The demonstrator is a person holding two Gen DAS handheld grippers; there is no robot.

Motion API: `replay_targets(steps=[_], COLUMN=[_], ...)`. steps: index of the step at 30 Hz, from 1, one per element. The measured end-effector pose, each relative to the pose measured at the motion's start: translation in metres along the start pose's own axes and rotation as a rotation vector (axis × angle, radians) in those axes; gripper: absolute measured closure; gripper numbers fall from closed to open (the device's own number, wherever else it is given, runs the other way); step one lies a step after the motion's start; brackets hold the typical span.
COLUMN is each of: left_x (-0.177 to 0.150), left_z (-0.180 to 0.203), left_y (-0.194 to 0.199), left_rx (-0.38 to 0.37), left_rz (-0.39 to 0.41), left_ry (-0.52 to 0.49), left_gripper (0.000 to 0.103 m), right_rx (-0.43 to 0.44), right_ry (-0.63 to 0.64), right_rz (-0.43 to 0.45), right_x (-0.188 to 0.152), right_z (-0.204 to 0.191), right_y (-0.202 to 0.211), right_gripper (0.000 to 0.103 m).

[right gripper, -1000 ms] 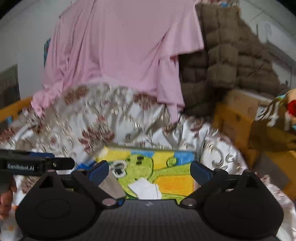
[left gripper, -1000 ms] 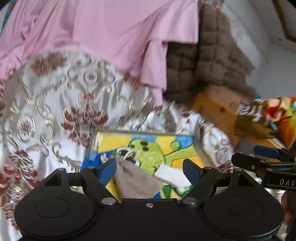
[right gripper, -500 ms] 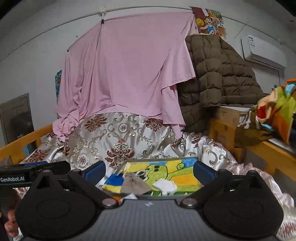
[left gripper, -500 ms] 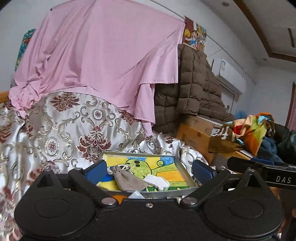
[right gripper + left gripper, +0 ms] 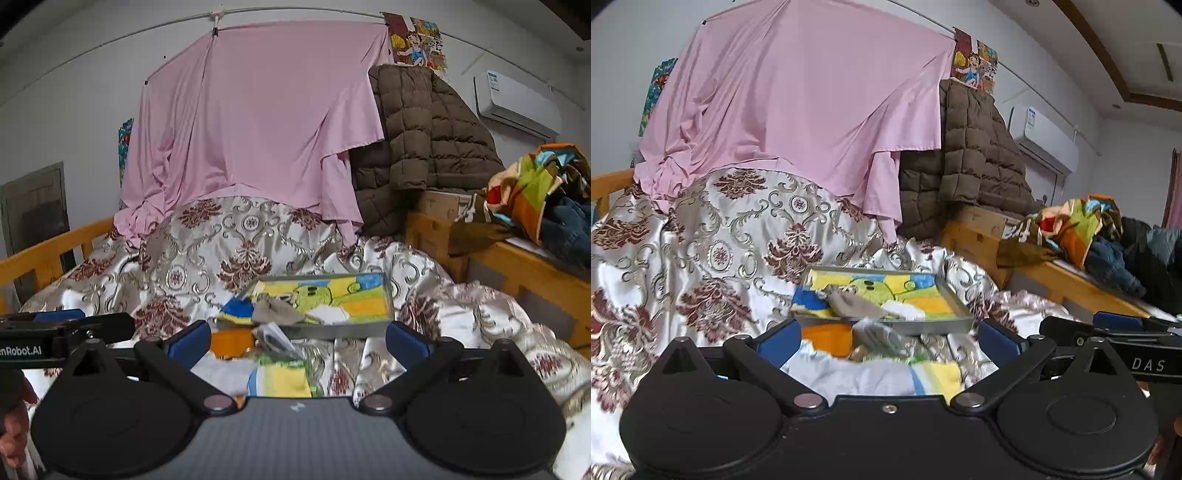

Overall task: Organize soft objects
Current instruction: 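Move both open tools back toward the pile of soft items, then grasp the striped towel with the left tool while the right tool grasps the white sock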

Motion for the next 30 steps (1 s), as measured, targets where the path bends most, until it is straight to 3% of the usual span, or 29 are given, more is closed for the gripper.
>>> replay_targets(steps=[12, 30], left_x=[-0.058, -0.093], left_z=[-0.014, -0.029], left_y=[0.022, 0.013], left_rx=[0.043, 0.124], left_rz=[-0.09, -0.194], left_ry=[0.001, -0.023], left_gripper=[0.001, 0.001], right_rx=[-0.026, -0.03], right_ry=[-0.027, -0.024], right_rz=[-0.078, -0.183], right_x=[-0.052, -0.092], right_z=[-0.004, -0.007], right_y=[0.015, 0.001], right_gripper=[0.0, 0.0])
Point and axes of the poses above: each gripper's, at about its wrist camera, not at the fingertips, and y roughly against the way its jaws point, z to its right, x to its top, the point moved 8 cm from there along -y, roughly the way its jaws point, and after that the axes turned 2 degrees about y, right-handed, at the moved point
